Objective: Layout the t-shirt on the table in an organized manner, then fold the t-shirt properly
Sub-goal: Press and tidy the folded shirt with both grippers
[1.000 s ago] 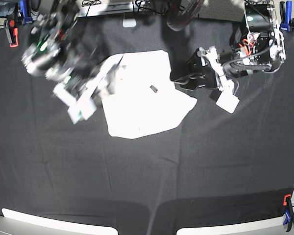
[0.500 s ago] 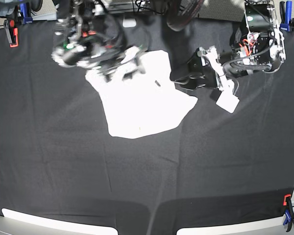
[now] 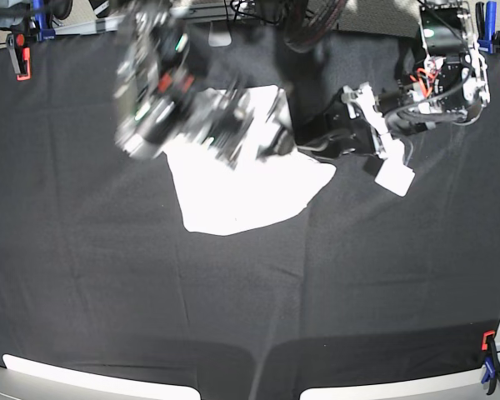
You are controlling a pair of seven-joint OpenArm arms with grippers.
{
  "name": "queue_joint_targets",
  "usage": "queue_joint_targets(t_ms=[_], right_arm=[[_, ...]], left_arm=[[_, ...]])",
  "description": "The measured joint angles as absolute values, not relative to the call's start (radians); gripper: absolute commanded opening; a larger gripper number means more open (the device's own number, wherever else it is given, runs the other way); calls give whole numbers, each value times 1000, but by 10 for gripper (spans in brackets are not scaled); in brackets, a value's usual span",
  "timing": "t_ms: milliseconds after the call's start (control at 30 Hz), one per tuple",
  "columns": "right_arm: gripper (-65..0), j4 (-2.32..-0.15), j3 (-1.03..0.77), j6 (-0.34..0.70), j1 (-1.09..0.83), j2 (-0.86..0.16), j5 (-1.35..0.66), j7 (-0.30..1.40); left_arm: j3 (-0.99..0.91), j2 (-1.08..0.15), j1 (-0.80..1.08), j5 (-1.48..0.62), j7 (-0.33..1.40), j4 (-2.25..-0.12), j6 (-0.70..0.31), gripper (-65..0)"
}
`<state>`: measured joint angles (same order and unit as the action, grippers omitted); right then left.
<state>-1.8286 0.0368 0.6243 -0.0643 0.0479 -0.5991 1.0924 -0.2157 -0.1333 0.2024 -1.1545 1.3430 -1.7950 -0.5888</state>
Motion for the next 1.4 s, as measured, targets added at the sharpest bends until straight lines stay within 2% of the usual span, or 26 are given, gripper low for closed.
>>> queue_joint_targets(t_ms=[100, 200, 333, 433, 500, 667, 767, 867, 1133, 1300, 1400], right_arm=[[-426, -1833, -81, 627, 51, 52, -520, 1047], [-426, -1823, -198, 625, 141, 50, -403, 1034], [-426, -1684, -272, 624, 239, 22, -403, 1016], [-426, -1504, -277, 623, 305, 2, -396, 1021], [-426, -1385, -277, 625, 347, 0, -368, 1018], [-426, -1142, -268, 656, 400, 3, -349, 1014], [-426, -1084, -266, 667, 390, 3, -346, 1065], [-426, -1082, -266, 671, 357, -23, -395, 1059], [-426, -1085, -265, 690, 287, -141, -613, 1117], [-426, -1086, -268, 690, 286, -150, -622, 1118], [-426, -1087, -268, 690, 286, -151, -622, 1119]], left_arm=[[-213, -124, 207, -1162, 1343, -1795, -589, -354], [-207, -96, 215, -1278, 1362, -1795, -591, -354], [-81, -59, 270, -1255, 1383, -1795, -621, -354], [44, -59, 290, -1067, 1314, -1795, -694, -354], [95, -60, 293, -884, 1222, -1795, -691, -354], [152, -64, 292, -649, 1070, -1795, -655, -355], [152, -63, 291, -400, 975, -1795, -656, -355], [150, -81, 293, -279, 916, -1795, -570, -355], [151, -89, 291, -272, 871, -1795, -561, -355], [150, -88, 294, -345, 864, -1752, -552, -356], [150, -86, 294, -306, 746, -1659, -521, -356]])
